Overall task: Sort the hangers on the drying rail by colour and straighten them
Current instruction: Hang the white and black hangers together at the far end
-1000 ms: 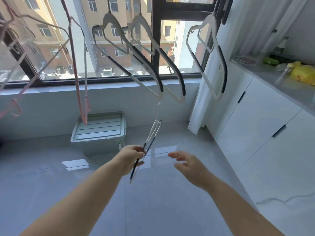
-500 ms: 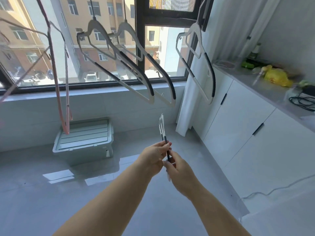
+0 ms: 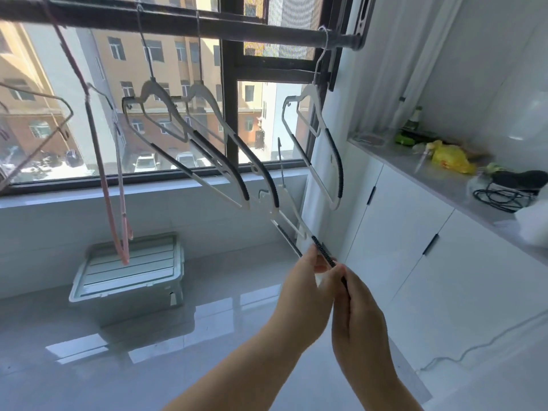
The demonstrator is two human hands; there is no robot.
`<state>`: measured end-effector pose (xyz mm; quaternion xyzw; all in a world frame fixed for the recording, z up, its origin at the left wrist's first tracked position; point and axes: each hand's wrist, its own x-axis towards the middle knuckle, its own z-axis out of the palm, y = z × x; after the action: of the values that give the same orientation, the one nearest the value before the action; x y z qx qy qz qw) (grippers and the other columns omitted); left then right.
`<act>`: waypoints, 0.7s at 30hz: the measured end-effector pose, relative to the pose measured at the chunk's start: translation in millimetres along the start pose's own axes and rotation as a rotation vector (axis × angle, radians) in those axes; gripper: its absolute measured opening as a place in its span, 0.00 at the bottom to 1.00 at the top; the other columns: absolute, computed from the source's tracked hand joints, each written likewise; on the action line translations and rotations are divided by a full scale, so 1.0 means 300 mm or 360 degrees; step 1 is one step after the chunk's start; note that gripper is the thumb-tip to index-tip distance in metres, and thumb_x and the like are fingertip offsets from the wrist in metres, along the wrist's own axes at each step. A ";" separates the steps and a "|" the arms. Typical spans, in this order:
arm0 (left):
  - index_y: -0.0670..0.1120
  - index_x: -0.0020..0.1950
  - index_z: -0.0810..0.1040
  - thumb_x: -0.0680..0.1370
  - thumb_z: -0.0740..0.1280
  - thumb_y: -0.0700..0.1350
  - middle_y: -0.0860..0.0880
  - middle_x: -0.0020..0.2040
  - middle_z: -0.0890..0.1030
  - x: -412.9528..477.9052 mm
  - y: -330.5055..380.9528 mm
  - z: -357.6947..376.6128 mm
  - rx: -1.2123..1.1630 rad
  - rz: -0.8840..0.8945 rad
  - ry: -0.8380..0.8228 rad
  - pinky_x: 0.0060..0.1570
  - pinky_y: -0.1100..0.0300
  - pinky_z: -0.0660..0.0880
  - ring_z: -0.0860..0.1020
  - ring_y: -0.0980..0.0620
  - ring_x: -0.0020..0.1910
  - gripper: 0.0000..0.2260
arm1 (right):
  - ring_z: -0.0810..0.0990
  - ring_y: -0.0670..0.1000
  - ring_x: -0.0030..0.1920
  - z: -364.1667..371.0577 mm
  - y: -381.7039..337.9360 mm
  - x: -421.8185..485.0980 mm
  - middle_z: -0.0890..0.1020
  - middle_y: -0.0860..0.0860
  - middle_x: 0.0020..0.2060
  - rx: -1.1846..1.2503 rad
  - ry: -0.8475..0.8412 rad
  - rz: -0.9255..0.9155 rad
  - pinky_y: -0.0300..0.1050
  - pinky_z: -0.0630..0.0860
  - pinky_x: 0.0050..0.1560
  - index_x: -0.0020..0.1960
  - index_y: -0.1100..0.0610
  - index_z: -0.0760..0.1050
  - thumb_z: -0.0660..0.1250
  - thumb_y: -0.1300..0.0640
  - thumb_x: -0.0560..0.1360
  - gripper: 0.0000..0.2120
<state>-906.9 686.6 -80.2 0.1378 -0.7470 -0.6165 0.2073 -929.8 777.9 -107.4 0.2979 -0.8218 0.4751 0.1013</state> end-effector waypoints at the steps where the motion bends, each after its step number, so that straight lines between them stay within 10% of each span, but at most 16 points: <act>1: 0.49 0.52 0.73 0.77 0.61 0.46 0.53 0.49 0.79 -0.008 0.015 0.002 0.0062 0.0062 0.0015 0.55 0.62 0.72 0.76 0.59 0.51 0.06 | 0.73 0.37 0.55 -0.007 -0.010 0.003 0.78 0.43 0.53 0.0035 0.0015 -0.0019 0.16 0.63 0.50 0.63 0.54 0.72 0.45 0.42 0.74 0.28; 18: 0.50 0.73 0.55 0.79 0.57 0.48 0.51 0.61 0.74 0.145 0.271 -0.071 0.0282 0.0361 0.0136 0.61 0.57 0.69 0.72 0.54 0.59 0.23 | 0.75 0.35 0.53 -0.047 -0.183 0.269 0.80 0.40 0.49 0.0261 0.0244 -0.0316 0.25 0.71 0.49 0.58 0.51 0.73 0.51 0.53 0.77 0.16; 21: 0.47 0.66 0.65 0.79 0.57 0.47 0.50 0.56 0.76 0.166 0.323 -0.103 0.0289 0.0407 0.0208 0.56 0.58 0.71 0.74 0.54 0.55 0.16 | 0.76 0.35 0.48 -0.042 -0.240 0.316 0.79 0.38 0.45 0.0363 0.0230 -0.0326 0.25 0.70 0.44 0.51 0.46 0.72 0.55 0.58 0.79 0.10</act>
<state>-931.0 656.5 26.2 0.0995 -0.7960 -0.5047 0.3190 -965.0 724.4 -6.4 0.3546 -0.7184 0.5727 0.1735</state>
